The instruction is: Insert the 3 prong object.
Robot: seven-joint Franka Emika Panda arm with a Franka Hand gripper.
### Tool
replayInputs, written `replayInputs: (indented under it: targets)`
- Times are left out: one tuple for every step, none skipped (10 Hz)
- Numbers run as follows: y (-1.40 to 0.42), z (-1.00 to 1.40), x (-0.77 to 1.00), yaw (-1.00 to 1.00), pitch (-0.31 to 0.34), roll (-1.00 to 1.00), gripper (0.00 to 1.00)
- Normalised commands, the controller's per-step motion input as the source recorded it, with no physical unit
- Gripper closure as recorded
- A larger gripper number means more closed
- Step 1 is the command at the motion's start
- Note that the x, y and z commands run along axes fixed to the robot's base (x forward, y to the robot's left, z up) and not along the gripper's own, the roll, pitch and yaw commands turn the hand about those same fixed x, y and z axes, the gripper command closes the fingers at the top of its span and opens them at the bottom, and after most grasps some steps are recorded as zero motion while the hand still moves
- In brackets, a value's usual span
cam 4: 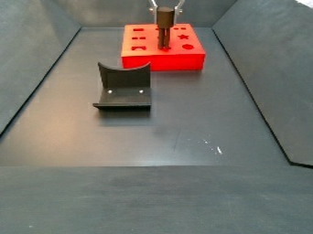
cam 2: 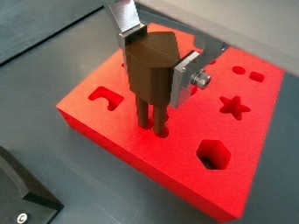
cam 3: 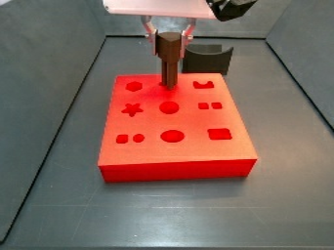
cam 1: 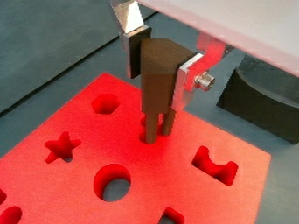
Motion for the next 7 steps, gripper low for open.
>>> replayInputs:
  targets:
    - [0.00,0.00,-0.11,-0.02,-0.026,-0.01,1.00]
    - [-0.04,-0.01,-0.11,-0.11,-0.057,0.00,1.00]
    - [-0.09,-0.04,-0.07,-0.12,-0.080,0.03,1.00]
    - [-0.08,-0.14,0.00,-0.07,-0.067,0.06,1.00]
    - [-0.02,-0.22,0.16,-0.07,-0.051,0.11,1.00]
    - [0.00,-0.30,0.21,-0.09,-0.050,0.14,1.00]
    - [0.00,-0.42,0.17,-0.10,-0.066,0.12,1.00]
